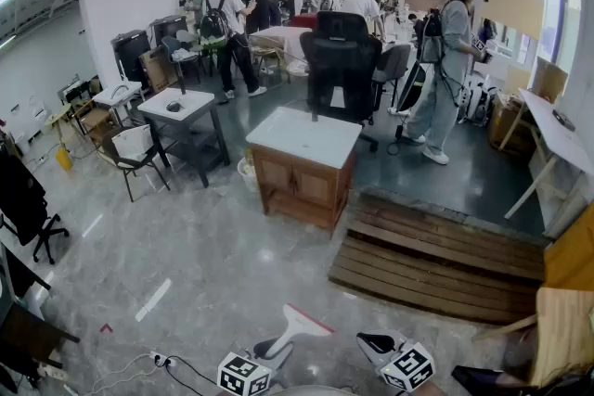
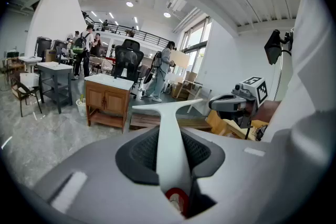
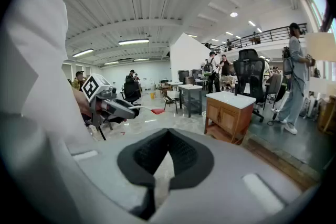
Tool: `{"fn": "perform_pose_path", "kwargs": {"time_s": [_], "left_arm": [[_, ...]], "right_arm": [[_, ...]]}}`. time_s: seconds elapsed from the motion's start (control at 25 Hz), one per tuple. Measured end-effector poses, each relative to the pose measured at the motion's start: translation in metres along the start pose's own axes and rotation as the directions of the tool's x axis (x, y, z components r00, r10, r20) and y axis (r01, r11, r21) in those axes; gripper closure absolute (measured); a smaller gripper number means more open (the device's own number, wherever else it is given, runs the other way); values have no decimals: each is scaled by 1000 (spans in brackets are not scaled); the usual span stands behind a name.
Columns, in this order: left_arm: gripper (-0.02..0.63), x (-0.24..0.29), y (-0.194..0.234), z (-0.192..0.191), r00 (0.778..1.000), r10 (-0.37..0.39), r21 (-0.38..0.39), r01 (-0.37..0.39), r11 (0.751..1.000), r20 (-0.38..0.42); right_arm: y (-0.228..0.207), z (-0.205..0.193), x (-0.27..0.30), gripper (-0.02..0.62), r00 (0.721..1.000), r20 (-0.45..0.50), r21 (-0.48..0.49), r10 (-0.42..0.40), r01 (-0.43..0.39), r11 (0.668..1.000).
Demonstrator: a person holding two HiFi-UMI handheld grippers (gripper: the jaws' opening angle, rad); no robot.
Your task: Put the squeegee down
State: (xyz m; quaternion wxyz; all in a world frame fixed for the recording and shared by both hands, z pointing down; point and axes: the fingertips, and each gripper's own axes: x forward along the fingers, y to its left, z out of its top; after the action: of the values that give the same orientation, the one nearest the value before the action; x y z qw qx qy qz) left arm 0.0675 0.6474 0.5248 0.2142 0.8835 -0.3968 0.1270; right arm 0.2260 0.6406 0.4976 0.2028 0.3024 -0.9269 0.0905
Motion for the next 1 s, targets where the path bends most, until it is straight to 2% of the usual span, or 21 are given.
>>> {"fn": "perform_pose_path", "kwargs": {"time_s": [0.32,0.6,0.68,0.84,1.0], "left_arm": [[512,-63,86,-8,999,46,-6,-46,999,19],[512,-110,152,-29,993,116,-36,-115,993,8],[512,-120,170,-34,990,144,-50,-143,988,8],[512,-127,206,-40,977,214,-89,-211,973,17],[512,-124,247,-29,962,273,-124,-268,955,24]], "right_arm": [[61,25,79,594,1000,-14,-18,15,-15,1000],[92,47,142,592,1000,3,-37,23,-23,999],[99,55,159,564,999,-2,-48,45,-45,998],[96,70,193,534,996,-29,-99,79,-81,992],[73,94,237,534,995,-25,-128,101,-103,986]]}}
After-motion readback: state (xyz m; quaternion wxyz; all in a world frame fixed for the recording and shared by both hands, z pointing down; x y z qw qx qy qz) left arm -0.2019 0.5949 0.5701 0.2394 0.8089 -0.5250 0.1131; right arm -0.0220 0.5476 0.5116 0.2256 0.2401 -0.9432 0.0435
